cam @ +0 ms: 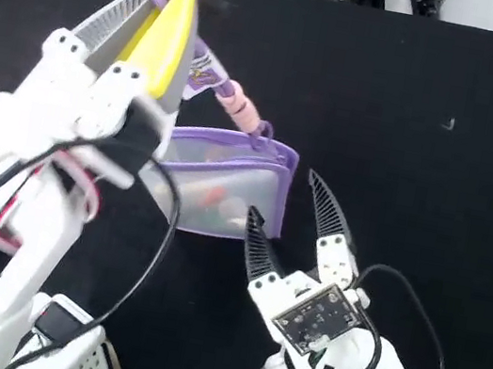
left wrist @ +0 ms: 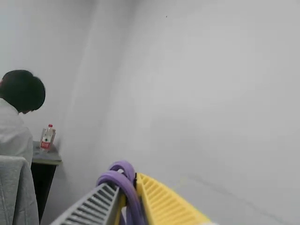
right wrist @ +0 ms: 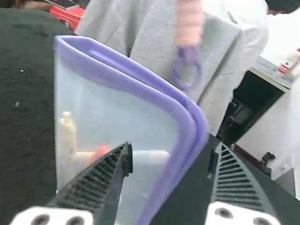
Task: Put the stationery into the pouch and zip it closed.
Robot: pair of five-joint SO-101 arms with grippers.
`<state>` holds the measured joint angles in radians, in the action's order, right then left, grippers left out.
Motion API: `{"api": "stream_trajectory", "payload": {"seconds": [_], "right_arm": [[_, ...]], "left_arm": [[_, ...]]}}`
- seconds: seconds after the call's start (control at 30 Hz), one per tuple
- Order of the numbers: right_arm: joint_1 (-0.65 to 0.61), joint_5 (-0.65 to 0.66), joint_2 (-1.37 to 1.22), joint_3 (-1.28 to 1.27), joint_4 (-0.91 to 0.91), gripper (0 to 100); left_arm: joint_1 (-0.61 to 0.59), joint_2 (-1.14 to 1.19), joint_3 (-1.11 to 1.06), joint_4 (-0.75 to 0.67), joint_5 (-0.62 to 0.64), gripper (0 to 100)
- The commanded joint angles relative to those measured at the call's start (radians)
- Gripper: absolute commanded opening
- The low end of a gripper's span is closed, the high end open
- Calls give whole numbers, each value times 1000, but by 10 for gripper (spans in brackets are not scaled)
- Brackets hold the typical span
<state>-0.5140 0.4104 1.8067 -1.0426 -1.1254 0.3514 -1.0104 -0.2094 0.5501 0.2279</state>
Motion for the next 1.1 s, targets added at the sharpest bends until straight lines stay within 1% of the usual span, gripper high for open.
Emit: {"api": "stream_trajectory", "payload": {"seconds": [0.0,0.23,0.3,0.4,0.47,0.7,0.83,0.93,1.07], "right_arm": [[25,11,102,4,28,269],[9,11,101,-18,38,269],[-44,12,101,-25,31,269],[-141,12,107,-10,-25,269],[-184,12,108,25,-60,269],[-193,-6,108,196,-132,269],[-193,-149,108,257,-129,269],[-193,-250,101,282,-127,271],[-195,-339,105,288,-127,272]], "left_arm": [[10,-91,1,2,5,29],[10,-133,-10,37,3,29],[10,-130,-10,44,5,29],[10,-129,-10,44,3,29],[7,-127,-10,43,-2,29],[1,-66,-5,43,-2,29],[2,-18,-1,38,5,29],[2,5,-12,-18,6,29],[5,37,-16,-74,6,29]]}}
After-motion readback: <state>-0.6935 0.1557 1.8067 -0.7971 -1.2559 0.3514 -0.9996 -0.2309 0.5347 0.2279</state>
